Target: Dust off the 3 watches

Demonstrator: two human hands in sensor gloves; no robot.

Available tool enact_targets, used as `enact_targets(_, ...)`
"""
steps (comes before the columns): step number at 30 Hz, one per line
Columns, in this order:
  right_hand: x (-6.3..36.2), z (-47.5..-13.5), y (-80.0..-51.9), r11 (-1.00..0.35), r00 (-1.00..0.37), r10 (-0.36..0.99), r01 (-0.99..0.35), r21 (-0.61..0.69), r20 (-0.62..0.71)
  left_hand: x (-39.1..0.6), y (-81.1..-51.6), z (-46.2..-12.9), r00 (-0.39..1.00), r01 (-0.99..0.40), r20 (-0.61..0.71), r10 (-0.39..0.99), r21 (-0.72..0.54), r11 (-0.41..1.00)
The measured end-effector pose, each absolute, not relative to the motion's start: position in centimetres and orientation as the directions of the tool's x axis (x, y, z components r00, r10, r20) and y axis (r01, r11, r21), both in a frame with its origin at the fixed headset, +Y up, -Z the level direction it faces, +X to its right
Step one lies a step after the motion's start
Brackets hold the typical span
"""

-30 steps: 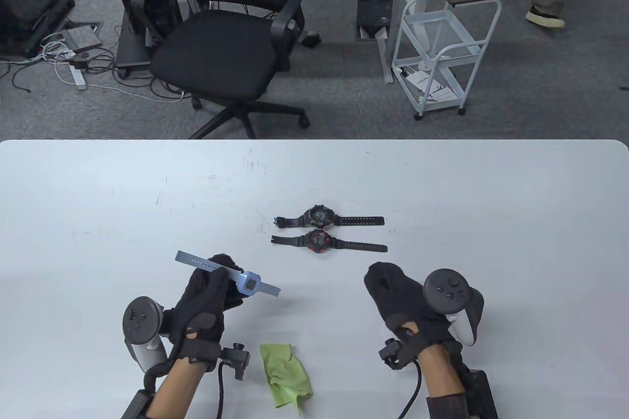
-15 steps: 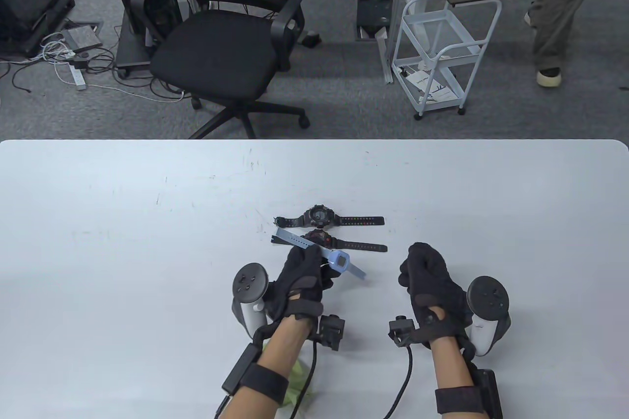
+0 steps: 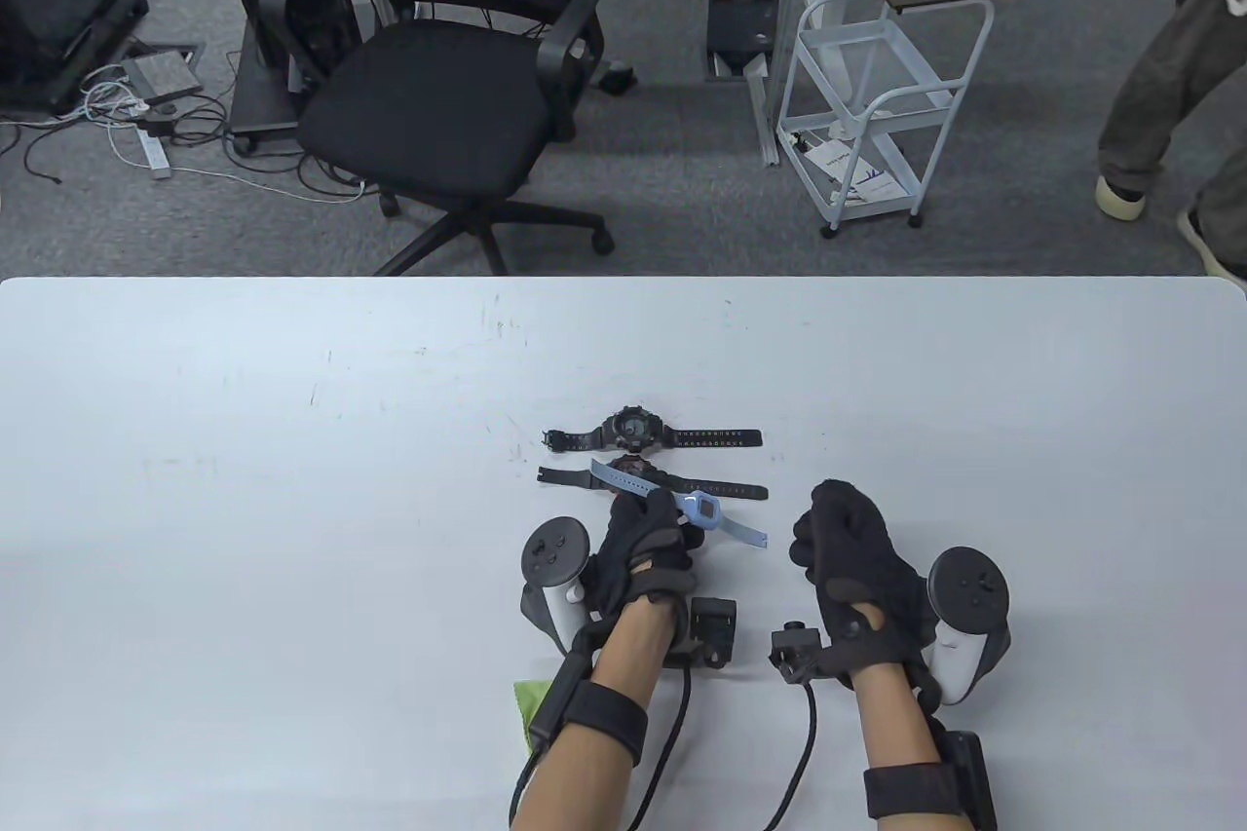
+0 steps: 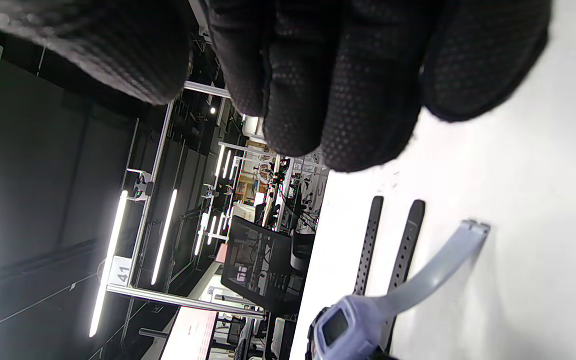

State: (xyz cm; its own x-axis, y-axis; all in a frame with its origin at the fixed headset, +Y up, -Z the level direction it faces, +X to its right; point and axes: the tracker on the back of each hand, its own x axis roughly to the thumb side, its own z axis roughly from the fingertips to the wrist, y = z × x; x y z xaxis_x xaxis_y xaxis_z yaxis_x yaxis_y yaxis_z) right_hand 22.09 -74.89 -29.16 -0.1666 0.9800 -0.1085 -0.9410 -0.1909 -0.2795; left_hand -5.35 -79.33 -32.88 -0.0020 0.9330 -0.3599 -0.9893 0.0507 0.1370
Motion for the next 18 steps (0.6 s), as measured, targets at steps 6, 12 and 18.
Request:
enact_targets(6,21.9,-29.2,-75.0,-0.21,-0.186,0.976,-0.941,-0.266,-0.113,-6.9,-78.7,-32.5,0.08,-0.973,-0.334,0.939,0.178,0.146)
enact_targets(12,21.9,-29.2,-75.0,-0.228,-0.203,0.971,-0.941,-0.251,-0.123,-8.9,-78.9,-32.1,0.039,-0.967,-0.342,0.939,0.225,0.122)
enact_targets(18,21.8,-29.3,-75.2,-0.252,-0.224,0.965,-0.939,-0.235,-0.136,-11.0,-78.9,-31.7,0.041,-0.961,-0.336,0.941,0.243,0.129)
